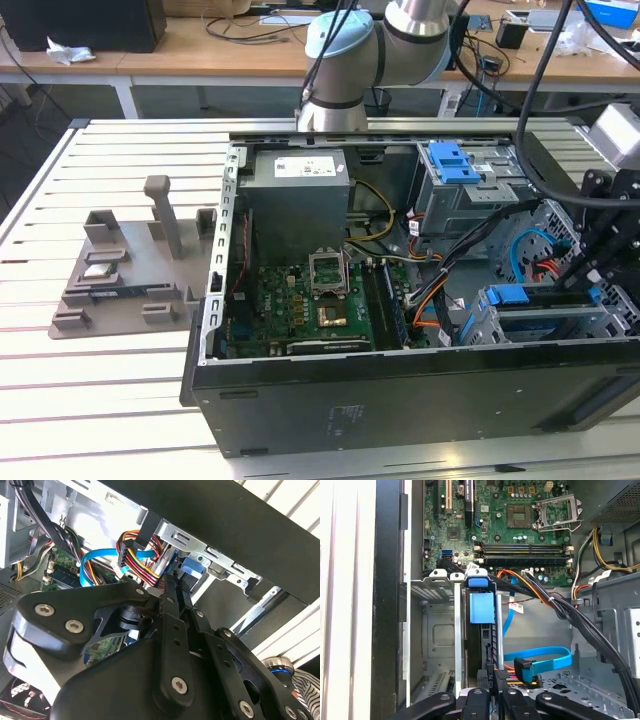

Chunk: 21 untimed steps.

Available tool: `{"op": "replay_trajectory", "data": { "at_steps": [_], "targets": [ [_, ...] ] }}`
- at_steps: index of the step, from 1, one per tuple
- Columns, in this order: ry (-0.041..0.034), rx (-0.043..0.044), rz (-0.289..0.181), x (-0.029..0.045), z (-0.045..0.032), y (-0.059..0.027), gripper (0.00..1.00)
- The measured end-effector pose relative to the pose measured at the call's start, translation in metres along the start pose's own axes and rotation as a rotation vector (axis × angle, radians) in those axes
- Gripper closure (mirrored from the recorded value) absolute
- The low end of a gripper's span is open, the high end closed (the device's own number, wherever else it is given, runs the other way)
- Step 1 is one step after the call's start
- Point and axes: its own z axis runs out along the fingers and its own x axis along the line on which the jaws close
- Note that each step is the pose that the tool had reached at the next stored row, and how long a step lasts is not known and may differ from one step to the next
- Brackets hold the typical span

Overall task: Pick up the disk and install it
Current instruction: 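Insert the first disk wire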

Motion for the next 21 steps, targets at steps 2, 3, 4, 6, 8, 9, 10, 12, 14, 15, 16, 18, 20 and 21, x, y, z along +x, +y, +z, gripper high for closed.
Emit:
{"op": "replay_trajectory", "data": {
  "at_steps": [2,3,4,6,8,9,10,12,14,15,16,18,20,21],
  "targets": [
    [-0.0001,0.0000,0.000,0.0000,0.0008,0.0003,0.83],
    [-0.0002,-0.0001,0.000,0.0001,0.0015,0.0005,0.83],
    [0.0000,0.0000,0.000,0.0001,0.0018,0.0006,0.83],
    [-0.0002,-0.0001,0.000,0.0002,0.0022,0.0007,0.83],
    [-0.0014,-0.0002,0.000,0.0001,0.0017,0.0007,0.83],
    [-0.0032,-0.0004,0.000,0.0000,0.0012,0.0008,0.83],
    [-0.0059,-0.0004,-0.001,0.0001,0.0006,0.0009,0.83],
    [-0.0172,-0.0006,-0.002,0.0000,0.0002,0.0009,0.83],
    [-0.0231,-0.0017,-0.003,0.0007,0.0000,-0.0002,0.83],
    [-0.0231,-0.0018,-0.003,0.0019,0.0000,-0.0004,0.83],
    [-0.0231,-0.0018,-0.003,0.0028,0.0000,-0.0005,0.83],
    [-0.0231,-0.0019,-0.002,0.0031,0.0014,-0.0006,0.83],
    [-0.0230,-0.0019,-0.002,0.0031,0.0025,-0.0007,0.83],
    [-0.0232,-0.0020,-0.002,0.0032,0.0030,-0.0008,0.83]
  ]
}}
